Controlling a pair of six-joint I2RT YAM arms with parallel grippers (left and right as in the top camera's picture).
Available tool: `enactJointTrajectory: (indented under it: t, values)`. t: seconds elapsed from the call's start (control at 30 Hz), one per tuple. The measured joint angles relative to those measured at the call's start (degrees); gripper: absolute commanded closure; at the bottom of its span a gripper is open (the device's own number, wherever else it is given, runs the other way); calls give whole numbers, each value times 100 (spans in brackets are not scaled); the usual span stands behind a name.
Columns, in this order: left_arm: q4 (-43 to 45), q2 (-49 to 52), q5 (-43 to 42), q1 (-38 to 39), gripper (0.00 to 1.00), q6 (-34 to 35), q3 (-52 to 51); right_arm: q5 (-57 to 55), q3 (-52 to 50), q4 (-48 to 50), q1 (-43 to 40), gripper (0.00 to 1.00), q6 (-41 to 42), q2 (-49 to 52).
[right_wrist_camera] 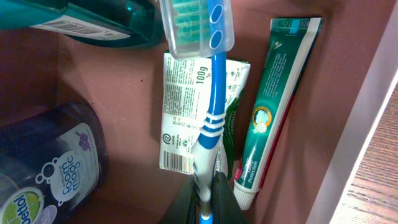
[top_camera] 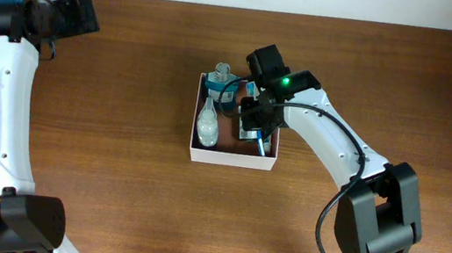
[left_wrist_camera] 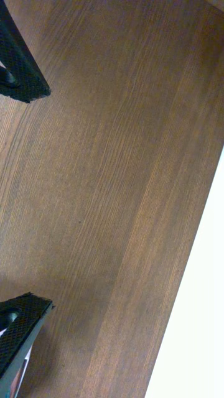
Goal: Pack container
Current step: 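Open right gripper and move it to the blue razor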
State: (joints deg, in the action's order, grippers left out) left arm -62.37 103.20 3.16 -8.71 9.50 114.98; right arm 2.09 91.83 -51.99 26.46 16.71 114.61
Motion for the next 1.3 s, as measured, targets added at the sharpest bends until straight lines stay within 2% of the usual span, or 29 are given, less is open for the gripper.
enactJointTrajectory:
  t: [0.23, 0.27, 0.3, 0.33, 0.37, 0.6, 0.7, 0.83, 0.93, 1.03, 1.17, 1.3]
  values:
    - [0, 0, 0, 0, 0, 0, 0, 33, -94, 221, 66, 95, -2, 0]
    - [-2, 0, 0, 0, 0, 0, 0, 39, -120, 245, 70, 87, -2, 0]
    - [0, 0, 0, 0, 0, 0, 0, 42, -157, 273, 76, 72, 2, 0]
    - [0, 0, 0, 0, 0, 0, 0, 42, -177, 278, 76, 66, -4, 0]
    - [0, 0, 0, 0, 0, 0, 0, 42, -197, 280, 76, 64, -11, 0]
    - [0, 0, 0, 0, 0, 0, 0, 59, -197, 195, 76, 64, -9, 0]
    - [0, 0, 0, 0, 0, 0, 0, 61, -35, -186, 66, 63, -50, -28]
    - [2, 0, 0, 0, 0, 0, 0, -262, 496, -984, -72, 61, -127, -564]
    - [0, 0, 0, 0, 0, 0, 0, -824, 723, -1539, -520, 58, -173, -1340]
    - [-2, 0, 0, 0, 0, 0, 0, -1145, 800, -1987, -1040, 58, -175, -1567]
    - [-2, 0, 0, 0, 0, 0, 0, -1305, 122, -1803, -1985, 58, -181, -1499]
    - [0, 0, -2, 0, 0, 0, 0, -1349, -568, -1414, -2592, 58, -192, -1462]
